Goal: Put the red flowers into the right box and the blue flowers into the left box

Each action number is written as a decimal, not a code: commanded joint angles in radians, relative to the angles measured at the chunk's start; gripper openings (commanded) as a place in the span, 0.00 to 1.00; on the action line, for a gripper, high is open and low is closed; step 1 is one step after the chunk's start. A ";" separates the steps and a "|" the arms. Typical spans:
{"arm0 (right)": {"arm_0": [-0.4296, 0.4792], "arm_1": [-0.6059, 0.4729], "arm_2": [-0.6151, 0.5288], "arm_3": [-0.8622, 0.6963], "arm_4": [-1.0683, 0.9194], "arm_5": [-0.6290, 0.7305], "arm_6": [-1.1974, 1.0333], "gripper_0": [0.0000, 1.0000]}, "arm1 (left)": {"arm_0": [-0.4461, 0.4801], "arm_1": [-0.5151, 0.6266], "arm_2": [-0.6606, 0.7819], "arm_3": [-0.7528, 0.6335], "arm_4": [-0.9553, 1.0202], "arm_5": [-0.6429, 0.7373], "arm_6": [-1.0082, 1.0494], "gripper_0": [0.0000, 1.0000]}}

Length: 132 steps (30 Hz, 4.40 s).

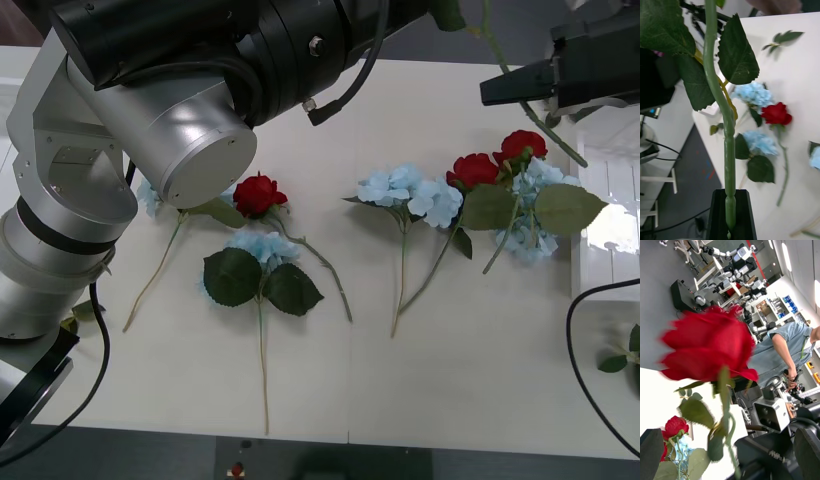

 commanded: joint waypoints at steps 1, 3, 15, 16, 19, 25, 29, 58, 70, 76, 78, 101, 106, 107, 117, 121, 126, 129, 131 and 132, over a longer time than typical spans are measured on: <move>0.028 -0.109 -0.040 -0.015 0.047 -0.007 -0.056 0.00 | -0.038 0.007 0.008 -0.016 -0.008 -0.013 0.007 1.00; 0.050 -0.146 -0.057 -0.015 0.086 -0.008 -0.062 0.00 | -0.038 0.007 0.008 -0.016 -0.008 -0.013 0.007 1.00; 0.192 -0.293 -0.096 -0.013 0.425 -0.068 -0.112 0.00 | 0.020 0.208 0.028 -0.079 0.025 -0.024 0.051 1.00; 0.211 -0.302 -0.096 -0.013 0.465 -0.082 -0.118 0.00 | 0.042 0.249 0.033 -0.091 0.048 -0.023 0.047 1.00; 0.246 -0.317 -0.096 -0.013 0.535 -0.105 -0.132 0.00 | 0.083 0.329 0.031 -0.106 0.079 -0.024 0.021 1.00; 0.306 -0.325 -0.096 -0.012 0.660 -0.133 -0.160 0.00 | 0.201 0.499 0.031 -0.097 0.183 -0.023 -0.150 1.00; 0.329 -0.325 -0.094 0.010 0.732 -0.137 -0.177 0.00 | 0.270 0.582 0.033 -0.066 0.211 -0.023 -0.268 1.00; 0.331 -0.325 -0.014 0.215 0.799 -0.341 -0.138 1.00 | 0.425 0.708 0.025 0.227 0.407 0.120 -0.645 1.00; 0.206 -0.287 -0.037 0.142 0.584 -0.100 -0.255 1.00 | 0.270 0.584 -0.142 0.394 0.340 0.120 -0.673 1.00; 0.128 -0.219 -0.036 0.138 0.592 -0.001 -0.364 1.00 | 0.229 0.551 -0.205 0.421 0.338 0.118 -0.676 1.00; 0.099 -0.192 -0.034 0.138 0.601 0.041 -0.419 1.00 | 0.223 0.550 -0.221 0.421 0.338 0.118 -0.674 1.00; -0.015 -0.052 0.160 0.163 0.824 0.134 -0.823 1.00 | 0.097 0.472 -0.363 0.632 0.334 0.056 -0.696 1.00; -0.015 -0.041 0.199 0.197 0.842 0.134 -0.813 1.00 | 0.085 0.470 -0.388 0.644 0.334 0.045 -0.691 0.22; -0.015 -0.038 0.207 0.197 0.847 0.134 -0.813 1.00 | 0.085 0.472 -0.388 0.644 0.335 0.045 -0.691 0.07; -0.012 -0.004 0.225 0.234 0.887 0.134 -0.800 1.00 | 0.079 0.478 -0.386 0.644 0.337 0.045 -0.687 0.00; -0.007 0.009 0.226 0.237 0.903 0.134 -0.798 1.00 | 0.059 0.499 -0.386 0.642 0.338 0.045 -0.685 0.00; -0.005 0.015 0.236 0.237 0.908 0.134 -0.795 0.97 | 0.017 0.584 -0.382 0.622 0.340 0.045 -0.682 0.00; 0.001 0.015 0.262 0.237 0.908 0.134 -0.793 0.93 | 0.010 0.649 -0.345 0.604 0.340 0.045 -0.683 0.00; 0.008 0.015 0.268 0.237 0.908 0.134 -0.793 0.91 | 0.008 0.699 -0.305 0.599 0.341 0.045 -0.683 0.00; 0.011 0.017 0.268 0.237 0.908 0.134 -0.793 0.90 | 0.008 0.712 -0.291 0.601 0.341 0.045 -0.685 0.00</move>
